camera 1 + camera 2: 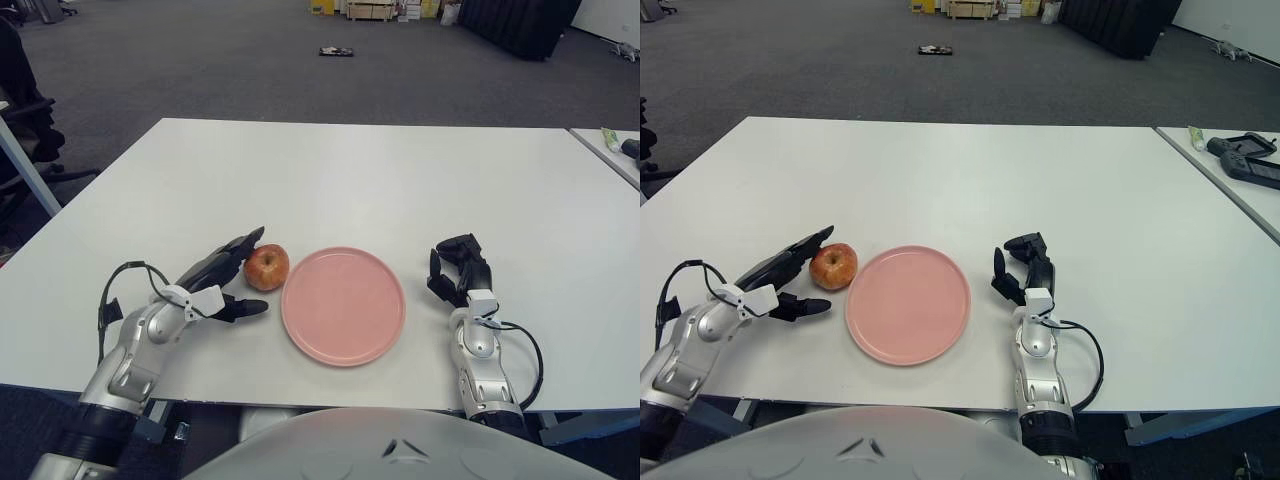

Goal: Put the apple into the plate.

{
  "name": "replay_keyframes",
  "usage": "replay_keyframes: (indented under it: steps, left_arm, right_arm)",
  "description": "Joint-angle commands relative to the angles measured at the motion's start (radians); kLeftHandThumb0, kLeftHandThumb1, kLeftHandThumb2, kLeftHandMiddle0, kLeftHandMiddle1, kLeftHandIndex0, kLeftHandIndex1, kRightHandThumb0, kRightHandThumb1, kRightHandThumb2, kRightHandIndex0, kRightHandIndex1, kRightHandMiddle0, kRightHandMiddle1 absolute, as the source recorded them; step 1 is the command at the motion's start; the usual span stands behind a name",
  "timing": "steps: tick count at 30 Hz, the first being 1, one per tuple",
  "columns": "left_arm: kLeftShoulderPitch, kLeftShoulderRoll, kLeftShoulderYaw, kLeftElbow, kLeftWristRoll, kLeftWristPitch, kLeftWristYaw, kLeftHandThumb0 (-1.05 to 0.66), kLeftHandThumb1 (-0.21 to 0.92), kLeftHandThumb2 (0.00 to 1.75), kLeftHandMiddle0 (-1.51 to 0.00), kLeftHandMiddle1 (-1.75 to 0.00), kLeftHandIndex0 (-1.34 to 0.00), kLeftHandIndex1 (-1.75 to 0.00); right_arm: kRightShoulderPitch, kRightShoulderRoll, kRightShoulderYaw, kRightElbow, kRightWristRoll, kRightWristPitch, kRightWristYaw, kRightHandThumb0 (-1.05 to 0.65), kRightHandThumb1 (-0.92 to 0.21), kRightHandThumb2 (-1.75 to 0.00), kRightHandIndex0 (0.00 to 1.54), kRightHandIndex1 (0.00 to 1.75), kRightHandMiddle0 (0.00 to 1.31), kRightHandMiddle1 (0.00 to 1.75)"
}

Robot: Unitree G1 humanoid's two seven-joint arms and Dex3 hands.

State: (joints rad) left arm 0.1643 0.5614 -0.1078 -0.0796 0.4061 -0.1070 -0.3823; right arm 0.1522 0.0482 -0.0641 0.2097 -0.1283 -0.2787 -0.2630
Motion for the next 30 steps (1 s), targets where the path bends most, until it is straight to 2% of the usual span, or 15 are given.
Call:
replay_keyframes:
  steps: [1,19,30]
  left_arm:
    - [-0.014,0.017,-0.021,-0.005,-0.008,0.011,-0.042,-0.95,0.57,0.64,0.0,0.0,0.0,0.0]
    - [-0.092,0.037,-0.081,0.083,-0.019,-0.038,-0.086,-0.97,0.59,0.67,0.0,0.0,0.0,0.0]
    - [-0.145,0.018,-0.101,0.13,-0.003,-0.005,-0.062,-0.95,0.59,0.67,0.0,0.0,0.0,0.0]
  right_arm:
    - [0.022,0.004,-0.013,0.013,0.016,0.038,0.001,-0.38,-0.7,-0.84,0.55,1.27,0.32,1.75]
    - [0.028,0.005,-0.016,0.0,0.028,0.038,0.008,-0.37,-0.71,-0.82,0.53,1.25,0.31,1.75]
    - [0.039,-0.005,-0.012,-0.011,0.009,0.038,0.004,-0.38,-0.71,-0.83,0.56,1.27,0.32,1.75]
